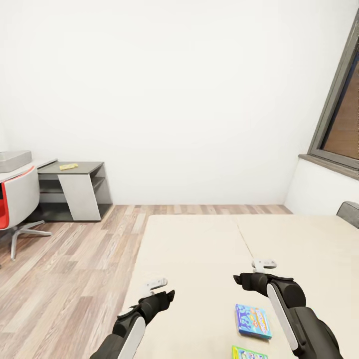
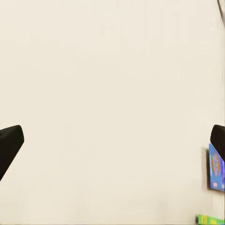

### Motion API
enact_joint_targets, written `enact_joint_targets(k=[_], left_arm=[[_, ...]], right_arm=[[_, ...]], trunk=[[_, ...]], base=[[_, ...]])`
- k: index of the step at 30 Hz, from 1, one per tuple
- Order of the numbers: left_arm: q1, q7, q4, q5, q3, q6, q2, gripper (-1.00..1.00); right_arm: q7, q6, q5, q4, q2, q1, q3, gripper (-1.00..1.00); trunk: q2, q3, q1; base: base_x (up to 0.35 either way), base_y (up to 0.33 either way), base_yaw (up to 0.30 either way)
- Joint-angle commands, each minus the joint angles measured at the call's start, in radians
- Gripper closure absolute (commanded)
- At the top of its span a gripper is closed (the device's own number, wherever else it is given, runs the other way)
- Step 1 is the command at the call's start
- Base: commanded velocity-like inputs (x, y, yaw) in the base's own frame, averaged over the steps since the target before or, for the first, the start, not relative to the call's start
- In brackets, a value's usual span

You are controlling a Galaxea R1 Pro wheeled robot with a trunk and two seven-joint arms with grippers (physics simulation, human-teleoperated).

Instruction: Put all the toys in the child's room - the three board games (two on the bed and one on the table), the two jigsaw puzzles on the table, and the tennis ball on the table - inside the toy box on the table in the child's room.

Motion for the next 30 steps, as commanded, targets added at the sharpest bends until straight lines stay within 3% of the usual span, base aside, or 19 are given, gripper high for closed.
enact_joint_targets(k=[1,15,30], left_arm=[[-0.001,0.010,-0.002,0.011,-0.002,0.004,0.000,-1.00],[-0.001,0.010,-0.002,0.011,-0.002,0.004,0.000,-1.00],[-0.001,0.008,-0.002,0.011,-0.001,0.004,0.000,-1.00]], right_arm=[[0.001,0.004,-0.004,-0.001,0.000,-0.001,-0.001,-1.00],[0.001,0.006,-0.006,-0.001,0.000,-0.001,-0.001,-1.00],[0.001,0.037,-0.008,-0.001,0.003,-0.002,0.008,-1.00]], trunk=[[-0.001,-0.001,0.000],[-0.001,-0.001,0.000],[-0.001,0.002,0.000]], base=[[0.000,-0.273,0.000],[0.000,-0.252,0.000],[0.000,-0.047,-0.039]])
